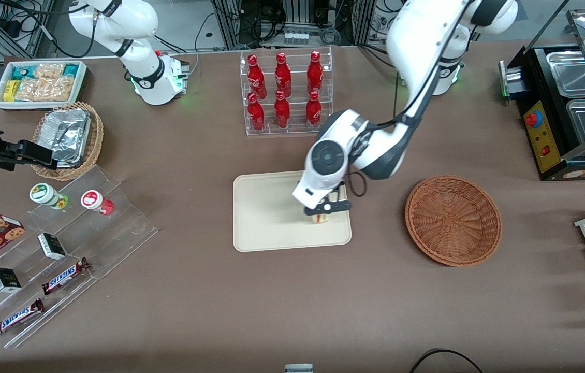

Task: Place sandwich from basket to tray
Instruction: 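Lift the sandwich and carry it with the left gripper over the tray, then lower the sandwich onto the tray and open the left gripper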

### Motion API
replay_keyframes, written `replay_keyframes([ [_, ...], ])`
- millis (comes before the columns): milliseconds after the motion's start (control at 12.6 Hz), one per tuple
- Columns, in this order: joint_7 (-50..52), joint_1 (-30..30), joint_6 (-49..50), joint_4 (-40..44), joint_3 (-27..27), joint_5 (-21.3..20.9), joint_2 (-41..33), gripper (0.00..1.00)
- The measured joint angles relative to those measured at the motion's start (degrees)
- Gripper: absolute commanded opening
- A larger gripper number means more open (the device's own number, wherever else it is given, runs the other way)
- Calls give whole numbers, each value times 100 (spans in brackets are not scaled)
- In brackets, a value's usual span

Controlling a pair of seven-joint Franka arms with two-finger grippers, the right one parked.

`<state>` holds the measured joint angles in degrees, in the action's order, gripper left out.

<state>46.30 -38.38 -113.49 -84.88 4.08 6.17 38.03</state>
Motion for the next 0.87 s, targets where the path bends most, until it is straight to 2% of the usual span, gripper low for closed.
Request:
replay_keyframes([
  [397,382,-176,528,1788,120,9,1262,0],
  [874,520,-235,631,2130,139,-27,1478,0],
])
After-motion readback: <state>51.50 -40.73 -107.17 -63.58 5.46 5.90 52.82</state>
